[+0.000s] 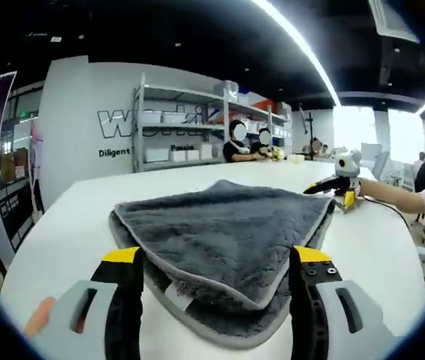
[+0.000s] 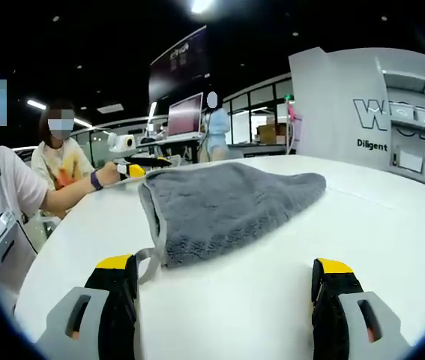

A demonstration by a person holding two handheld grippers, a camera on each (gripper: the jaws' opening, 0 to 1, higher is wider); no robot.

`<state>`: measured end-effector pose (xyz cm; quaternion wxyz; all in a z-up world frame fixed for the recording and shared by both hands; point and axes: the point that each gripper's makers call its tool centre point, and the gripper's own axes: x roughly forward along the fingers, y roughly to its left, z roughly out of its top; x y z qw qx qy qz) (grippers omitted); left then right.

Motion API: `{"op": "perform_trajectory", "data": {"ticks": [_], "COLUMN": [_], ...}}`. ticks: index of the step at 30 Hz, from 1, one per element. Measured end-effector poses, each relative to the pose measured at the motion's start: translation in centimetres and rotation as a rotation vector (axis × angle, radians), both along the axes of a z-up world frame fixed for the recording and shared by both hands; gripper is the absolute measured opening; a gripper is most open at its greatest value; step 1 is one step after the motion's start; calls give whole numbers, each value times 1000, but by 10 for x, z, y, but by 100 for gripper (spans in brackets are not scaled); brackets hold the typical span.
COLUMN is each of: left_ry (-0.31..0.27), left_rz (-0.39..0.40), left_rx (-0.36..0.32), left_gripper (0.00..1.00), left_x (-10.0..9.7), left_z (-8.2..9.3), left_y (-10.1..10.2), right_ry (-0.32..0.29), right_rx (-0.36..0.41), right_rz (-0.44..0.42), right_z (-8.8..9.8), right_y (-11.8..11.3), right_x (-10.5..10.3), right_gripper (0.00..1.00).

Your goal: Fold the towel on the table until its edges align and the towel forms a compact rectangular stack.

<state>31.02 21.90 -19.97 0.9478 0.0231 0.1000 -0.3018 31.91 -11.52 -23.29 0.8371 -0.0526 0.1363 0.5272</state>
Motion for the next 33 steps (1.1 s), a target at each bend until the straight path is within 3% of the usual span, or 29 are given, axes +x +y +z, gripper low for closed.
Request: {"op": "perform_trajectory", "data": {"ticks": [10,15,20,33], "left_ry": [67,94,124,168], "left_rz": [7,15,29,56], "left_rx": [14,4,2,-26], "left_gripper": [59,45,39,22], "left_x": [-2,-3,-4,-5], "left_z": [-13,-16,-21,-25], "left_y": [0,3,5,14], "right_ry": [4,4,4,4], "right_rx": [-2,0,-3,-8], "right_rz": [2,1,1,0], "right_z": [-1,-1,-1,-2], "right_y": [1,1,0,-1], "right_x": [-1,-1,0,1], "right_gripper": [99,99,99,99]}}
